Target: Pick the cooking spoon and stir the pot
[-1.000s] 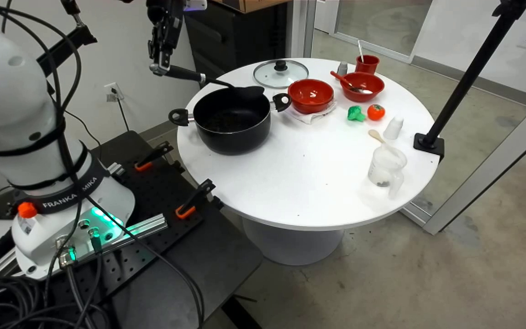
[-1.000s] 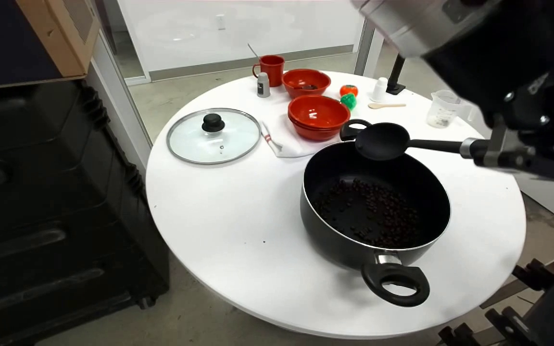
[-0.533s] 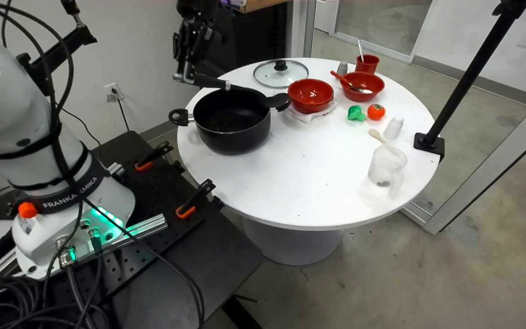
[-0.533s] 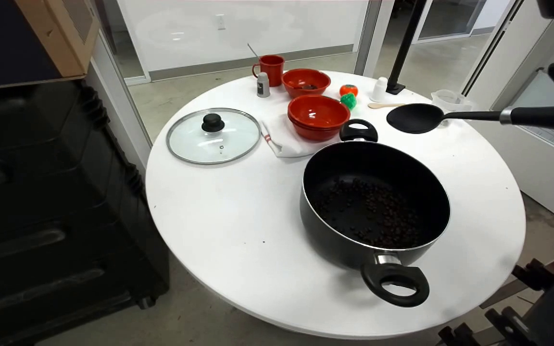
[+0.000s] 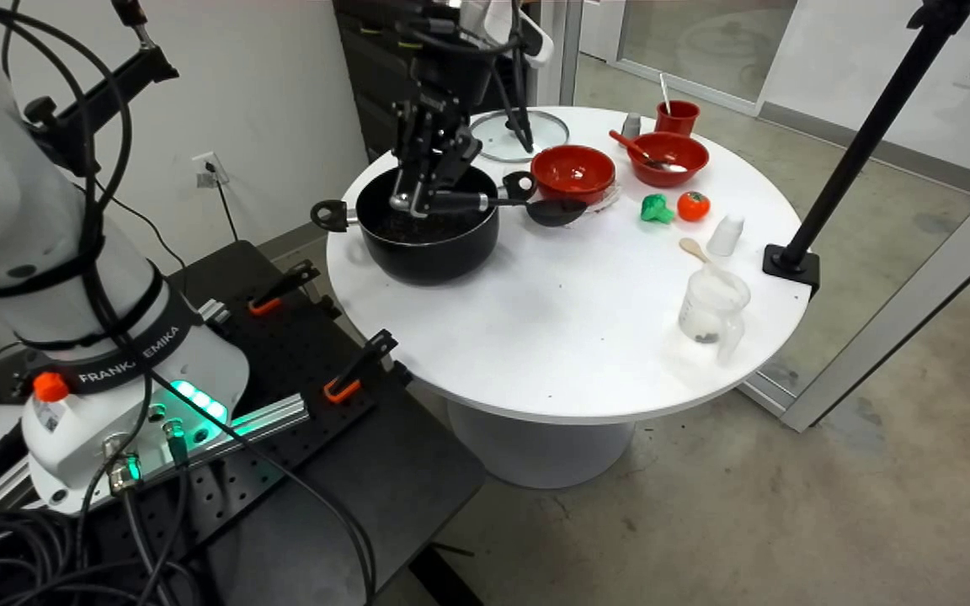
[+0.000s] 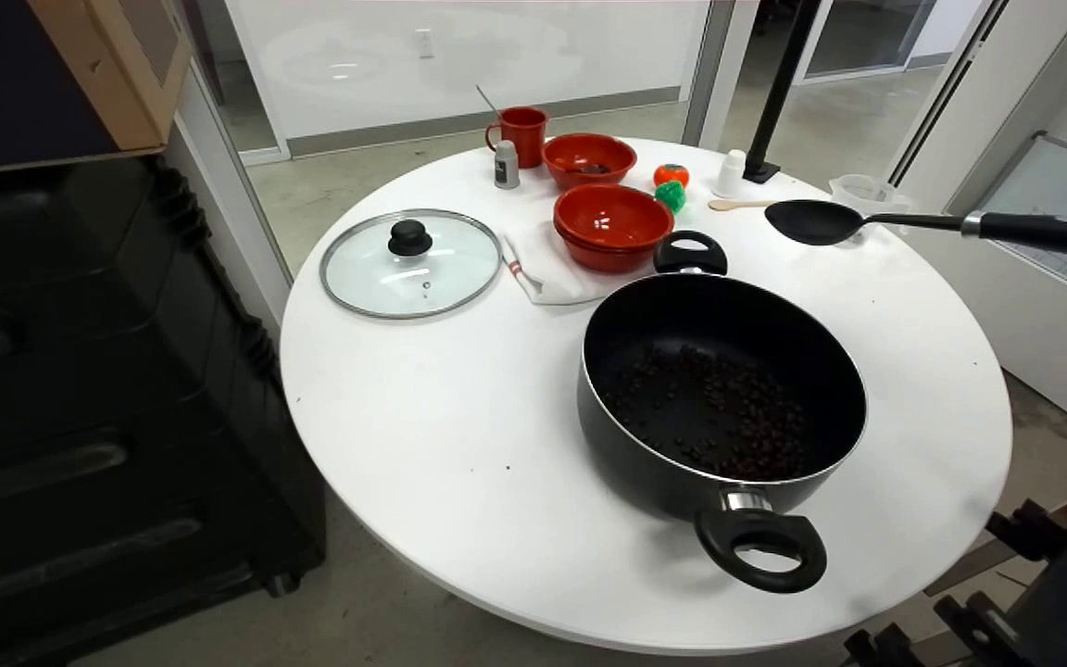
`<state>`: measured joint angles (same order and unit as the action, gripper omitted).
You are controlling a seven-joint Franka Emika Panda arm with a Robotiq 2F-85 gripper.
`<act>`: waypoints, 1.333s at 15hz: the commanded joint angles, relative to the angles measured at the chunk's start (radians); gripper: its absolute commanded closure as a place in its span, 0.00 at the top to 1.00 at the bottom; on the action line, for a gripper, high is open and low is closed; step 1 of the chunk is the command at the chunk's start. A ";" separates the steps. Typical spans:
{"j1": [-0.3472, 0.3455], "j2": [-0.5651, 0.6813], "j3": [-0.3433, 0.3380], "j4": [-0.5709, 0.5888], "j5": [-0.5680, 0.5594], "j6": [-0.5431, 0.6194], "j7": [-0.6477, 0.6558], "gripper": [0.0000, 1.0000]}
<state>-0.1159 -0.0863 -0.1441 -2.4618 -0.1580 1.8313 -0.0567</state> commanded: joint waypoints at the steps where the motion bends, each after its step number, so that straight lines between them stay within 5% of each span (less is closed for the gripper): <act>1: -0.026 0.078 -0.020 0.047 -0.004 0.065 -0.105 0.08; 8: -0.061 0.229 -0.032 0.122 -0.084 0.266 -0.152 0.08; 20: -0.151 0.503 -0.010 0.195 0.053 0.459 -0.314 0.08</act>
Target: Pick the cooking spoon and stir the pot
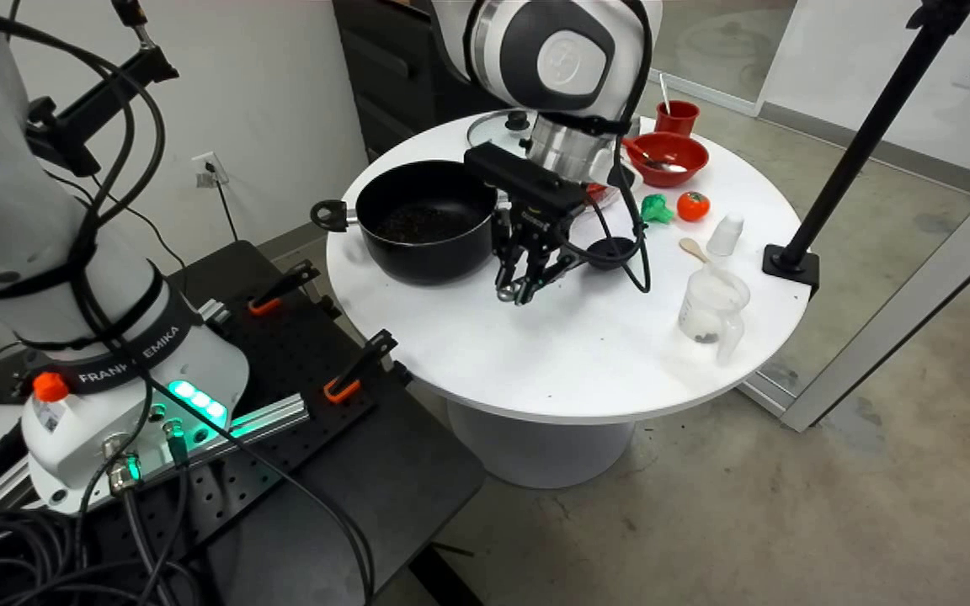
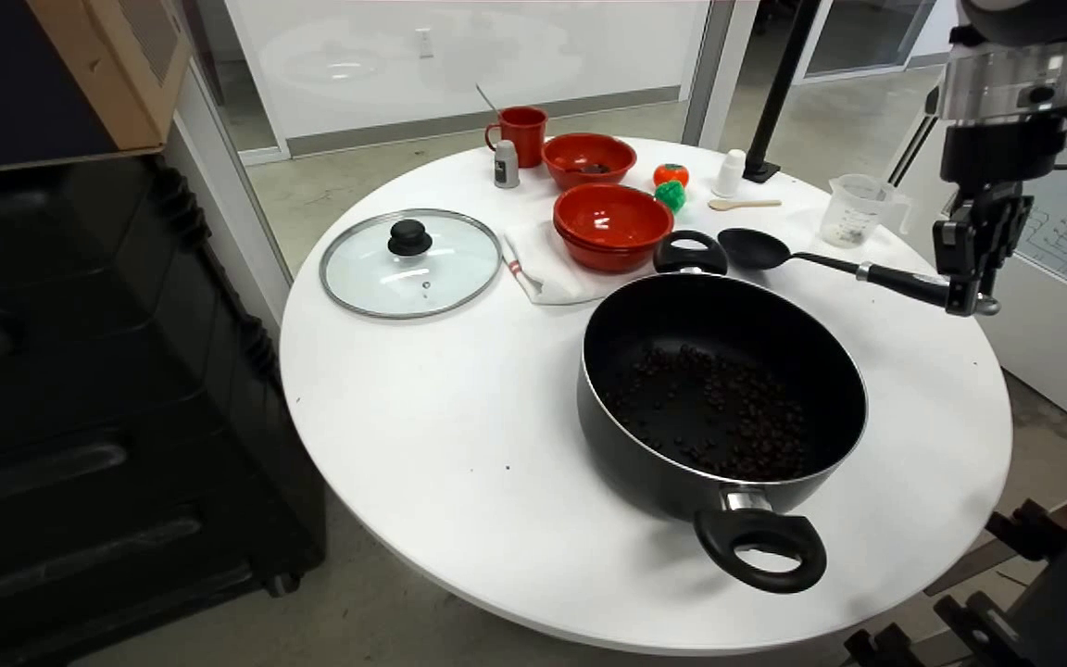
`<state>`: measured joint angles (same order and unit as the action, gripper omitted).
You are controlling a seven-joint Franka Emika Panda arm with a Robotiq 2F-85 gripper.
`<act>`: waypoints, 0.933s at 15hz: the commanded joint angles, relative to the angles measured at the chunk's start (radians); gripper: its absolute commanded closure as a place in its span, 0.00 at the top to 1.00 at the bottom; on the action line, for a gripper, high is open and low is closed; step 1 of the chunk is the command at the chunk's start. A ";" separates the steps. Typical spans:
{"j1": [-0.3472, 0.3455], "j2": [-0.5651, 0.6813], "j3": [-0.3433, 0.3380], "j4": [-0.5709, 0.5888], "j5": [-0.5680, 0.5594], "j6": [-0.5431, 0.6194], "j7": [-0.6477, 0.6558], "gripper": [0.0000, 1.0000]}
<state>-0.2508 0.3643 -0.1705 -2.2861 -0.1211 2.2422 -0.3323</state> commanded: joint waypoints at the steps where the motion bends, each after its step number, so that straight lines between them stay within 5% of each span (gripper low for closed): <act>1: -0.019 0.068 0.020 0.018 0.016 0.073 -0.038 0.08; 14: -0.122 0.182 0.133 -0.015 0.205 0.422 -0.039 0.08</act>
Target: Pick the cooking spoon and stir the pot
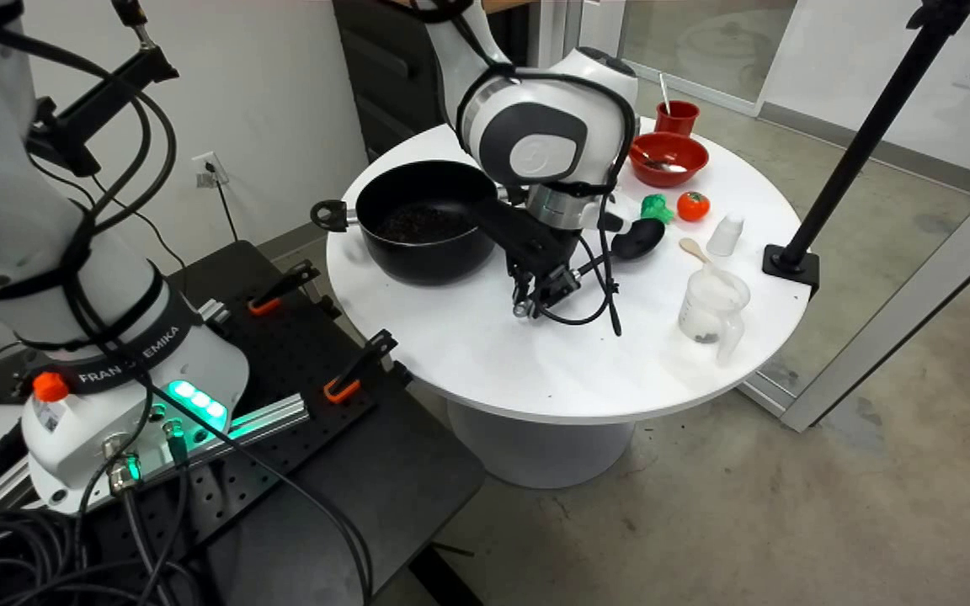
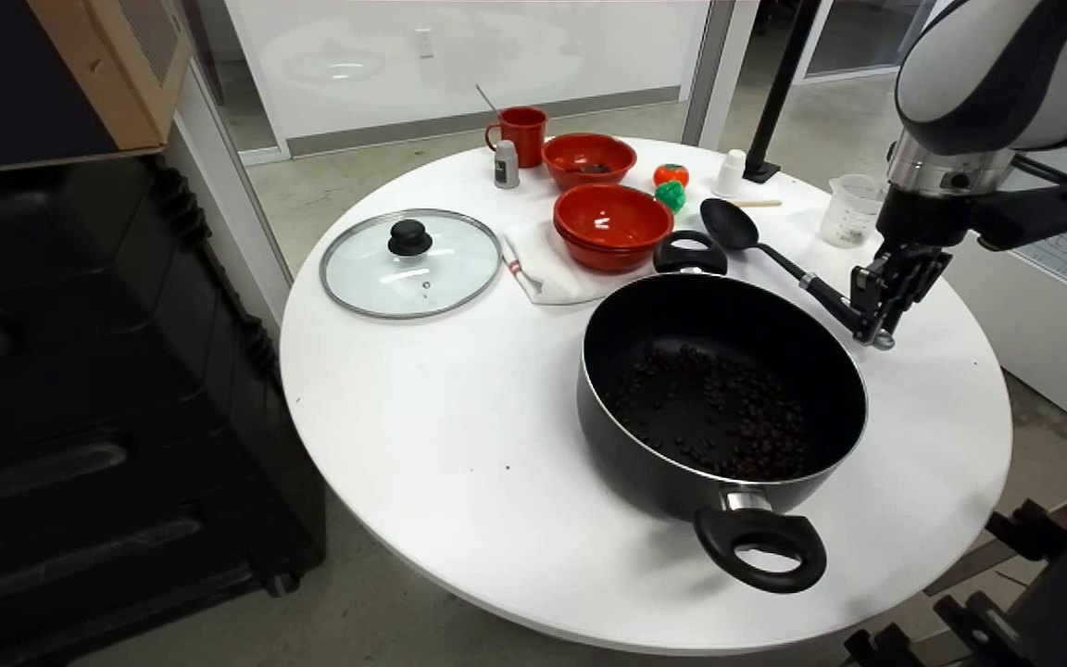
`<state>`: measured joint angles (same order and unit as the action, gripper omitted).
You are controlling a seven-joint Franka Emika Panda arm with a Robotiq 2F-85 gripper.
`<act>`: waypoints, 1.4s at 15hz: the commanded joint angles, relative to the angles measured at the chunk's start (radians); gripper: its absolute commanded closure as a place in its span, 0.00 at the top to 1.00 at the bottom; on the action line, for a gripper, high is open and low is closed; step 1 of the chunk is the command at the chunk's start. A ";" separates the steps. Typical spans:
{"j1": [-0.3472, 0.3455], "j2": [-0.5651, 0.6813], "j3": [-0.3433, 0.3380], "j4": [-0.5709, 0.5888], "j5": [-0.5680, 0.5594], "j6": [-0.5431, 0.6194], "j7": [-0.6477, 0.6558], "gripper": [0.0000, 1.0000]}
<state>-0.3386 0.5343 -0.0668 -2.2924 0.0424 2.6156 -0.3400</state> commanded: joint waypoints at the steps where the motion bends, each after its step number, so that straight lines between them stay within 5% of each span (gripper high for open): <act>1: -0.040 0.016 0.034 -0.010 0.045 0.061 -0.030 0.08; 4: -0.056 0.027 0.047 -0.016 0.046 0.101 -0.030 0.08; 6: -0.064 0.030 0.055 -0.024 0.043 0.126 -0.031 0.57; 13: -0.094 0.018 0.072 -0.052 0.040 0.157 -0.036 0.99; 19: -0.136 -0.065 0.112 -0.108 0.057 0.115 -0.089 1.00; 21: -0.097 -0.013 0.077 -0.068 0.034 0.125 -0.047 1.00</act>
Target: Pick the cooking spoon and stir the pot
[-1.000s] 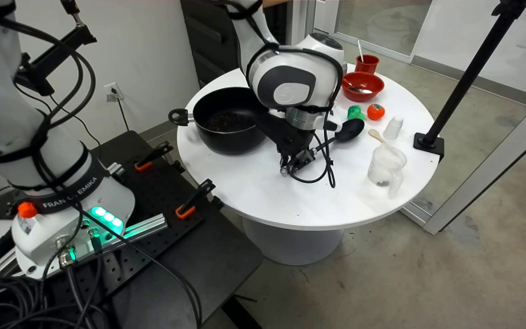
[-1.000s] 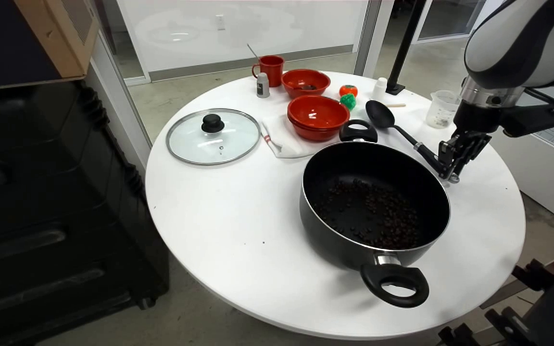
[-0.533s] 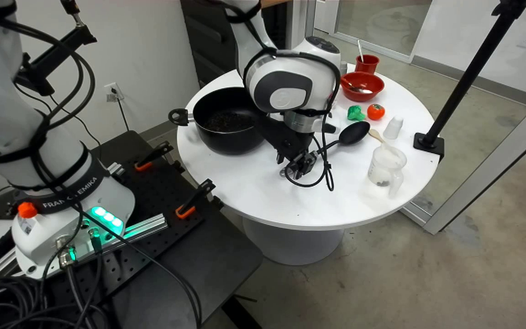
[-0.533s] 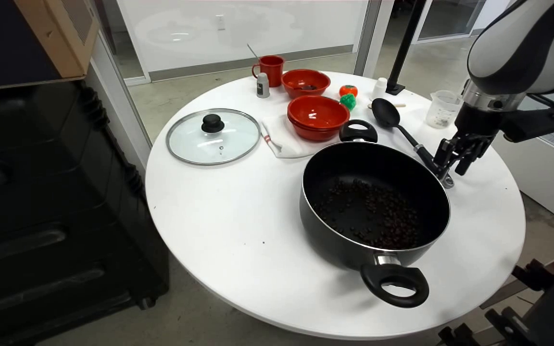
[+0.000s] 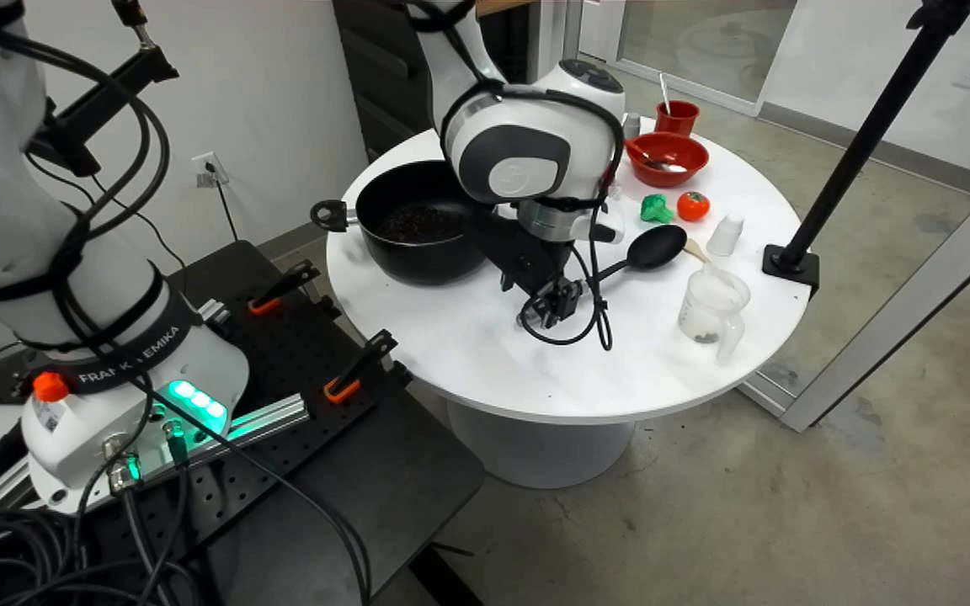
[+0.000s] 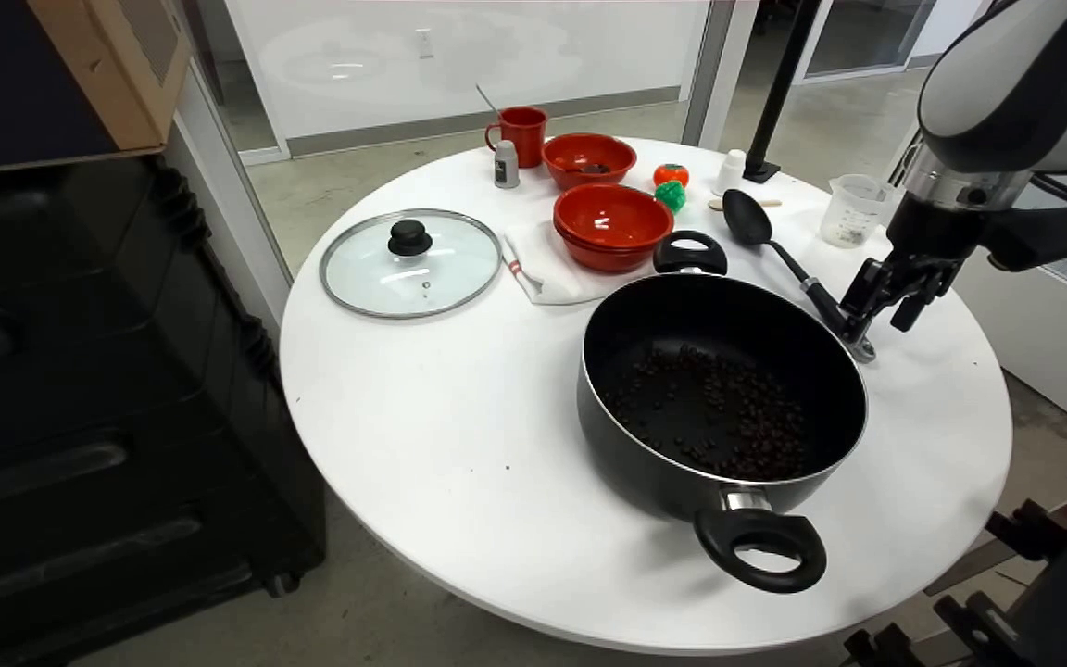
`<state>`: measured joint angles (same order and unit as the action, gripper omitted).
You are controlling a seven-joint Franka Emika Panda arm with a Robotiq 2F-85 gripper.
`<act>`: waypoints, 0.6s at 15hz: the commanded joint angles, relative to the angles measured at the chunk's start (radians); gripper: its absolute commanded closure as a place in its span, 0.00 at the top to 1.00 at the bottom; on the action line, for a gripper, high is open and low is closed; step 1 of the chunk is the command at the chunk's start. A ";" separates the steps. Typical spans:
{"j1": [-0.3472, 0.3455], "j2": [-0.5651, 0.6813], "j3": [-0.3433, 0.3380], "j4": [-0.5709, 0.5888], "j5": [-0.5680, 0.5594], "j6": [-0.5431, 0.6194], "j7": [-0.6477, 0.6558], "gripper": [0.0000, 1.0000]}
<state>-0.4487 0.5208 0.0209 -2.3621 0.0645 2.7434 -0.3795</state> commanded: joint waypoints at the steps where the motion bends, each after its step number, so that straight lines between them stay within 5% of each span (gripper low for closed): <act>1: 0.008 -0.012 -0.005 -0.007 0.016 -0.003 -0.015 1.00; 9: 0.002 -0.029 -0.001 -0.021 0.020 -0.003 -0.024 1.00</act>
<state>-0.4628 0.4922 0.0332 -2.3840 0.0685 2.7426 -0.3921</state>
